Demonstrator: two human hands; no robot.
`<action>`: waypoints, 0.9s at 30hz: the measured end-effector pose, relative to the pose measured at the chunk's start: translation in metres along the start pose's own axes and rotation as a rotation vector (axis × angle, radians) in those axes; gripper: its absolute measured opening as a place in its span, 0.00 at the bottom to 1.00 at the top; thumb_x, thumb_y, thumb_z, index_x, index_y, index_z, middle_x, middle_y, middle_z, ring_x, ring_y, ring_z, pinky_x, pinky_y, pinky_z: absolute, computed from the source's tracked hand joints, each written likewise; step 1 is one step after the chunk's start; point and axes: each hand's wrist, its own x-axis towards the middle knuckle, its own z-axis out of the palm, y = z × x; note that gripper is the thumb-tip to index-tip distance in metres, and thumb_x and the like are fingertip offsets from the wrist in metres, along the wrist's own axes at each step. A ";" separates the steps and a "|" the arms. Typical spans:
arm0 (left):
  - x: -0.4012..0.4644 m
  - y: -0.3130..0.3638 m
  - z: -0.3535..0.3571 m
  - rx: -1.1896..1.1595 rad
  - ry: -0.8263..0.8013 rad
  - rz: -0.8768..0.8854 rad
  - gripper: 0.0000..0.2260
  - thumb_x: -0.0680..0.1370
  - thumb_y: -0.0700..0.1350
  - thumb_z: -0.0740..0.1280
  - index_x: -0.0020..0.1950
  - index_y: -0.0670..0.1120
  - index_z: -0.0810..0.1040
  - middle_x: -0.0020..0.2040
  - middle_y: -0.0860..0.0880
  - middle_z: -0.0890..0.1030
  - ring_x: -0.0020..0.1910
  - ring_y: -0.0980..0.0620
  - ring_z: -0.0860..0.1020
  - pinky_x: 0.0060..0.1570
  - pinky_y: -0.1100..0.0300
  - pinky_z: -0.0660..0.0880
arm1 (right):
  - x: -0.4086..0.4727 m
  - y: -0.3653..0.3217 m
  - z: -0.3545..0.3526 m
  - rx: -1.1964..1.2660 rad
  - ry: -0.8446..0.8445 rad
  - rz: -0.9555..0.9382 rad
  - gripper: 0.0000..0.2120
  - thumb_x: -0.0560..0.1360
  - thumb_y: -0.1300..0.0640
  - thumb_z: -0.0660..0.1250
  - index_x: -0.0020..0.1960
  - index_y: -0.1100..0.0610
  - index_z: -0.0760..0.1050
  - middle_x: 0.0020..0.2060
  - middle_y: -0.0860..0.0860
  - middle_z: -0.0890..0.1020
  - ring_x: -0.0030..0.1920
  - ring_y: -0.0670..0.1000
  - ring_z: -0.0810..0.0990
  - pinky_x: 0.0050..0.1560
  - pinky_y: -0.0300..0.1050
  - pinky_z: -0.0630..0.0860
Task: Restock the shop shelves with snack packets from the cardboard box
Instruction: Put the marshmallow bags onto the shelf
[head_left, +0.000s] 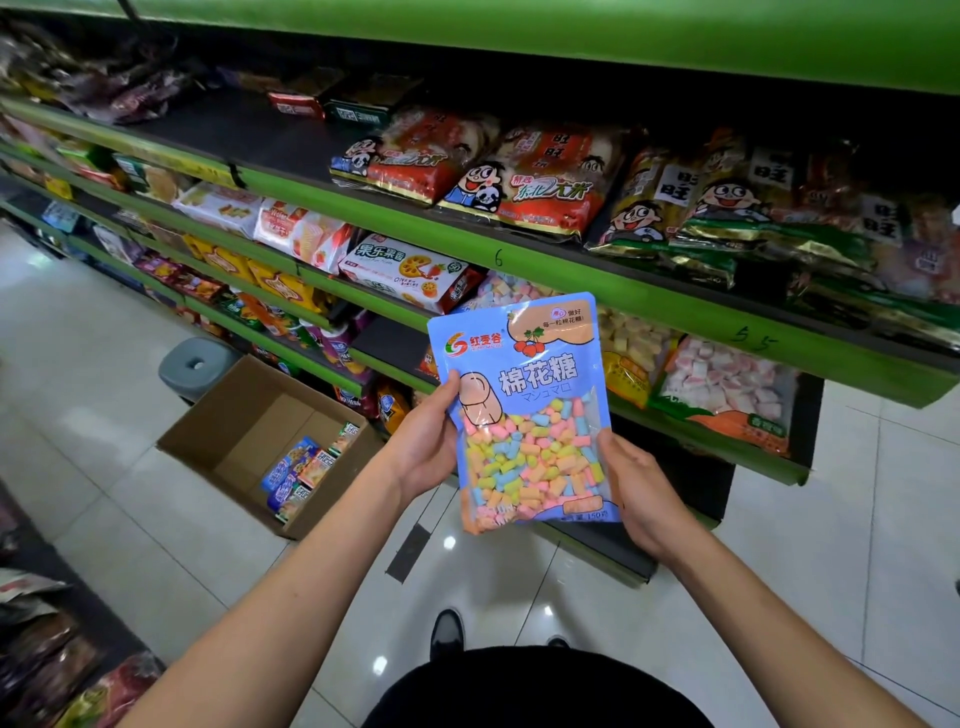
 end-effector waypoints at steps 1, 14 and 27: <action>0.000 -0.001 0.000 -0.011 0.000 -0.003 0.20 0.81 0.56 0.60 0.69 0.48 0.75 0.66 0.43 0.80 0.64 0.42 0.80 0.58 0.44 0.80 | 0.000 0.000 0.000 -0.001 0.001 0.002 0.16 0.85 0.50 0.56 0.58 0.55 0.81 0.51 0.58 0.87 0.50 0.60 0.86 0.41 0.48 0.83; -0.010 -0.012 0.003 0.068 -0.062 -0.075 0.26 0.78 0.59 0.65 0.72 0.49 0.74 0.70 0.42 0.77 0.69 0.40 0.76 0.67 0.41 0.74 | 0.006 0.002 0.001 0.025 0.035 0.015 0.16 0.84 0.49 0.58 0.55 0.52 0.83 0.52 0.57 0.86 0.50 0.59 0.86 0.40 0.49 0.83; -0.014 -0.007 0.009 0.101 -0.002 -0.062 0.22 0.81 0.58 0.61 0.71 0.48 0.74 0.68 0.42 0.79 0.66 0.40 0.78 0.62 0.42 0.77 | 0.005 -0.001 0.000 -0.197 0.074 -0.059 0.06 0.83 0.54 0.63 0.56 0.52 0.77 0.54 0.54 0.85 0.48 0.52 0.87 0.37 0.41 0.82</action>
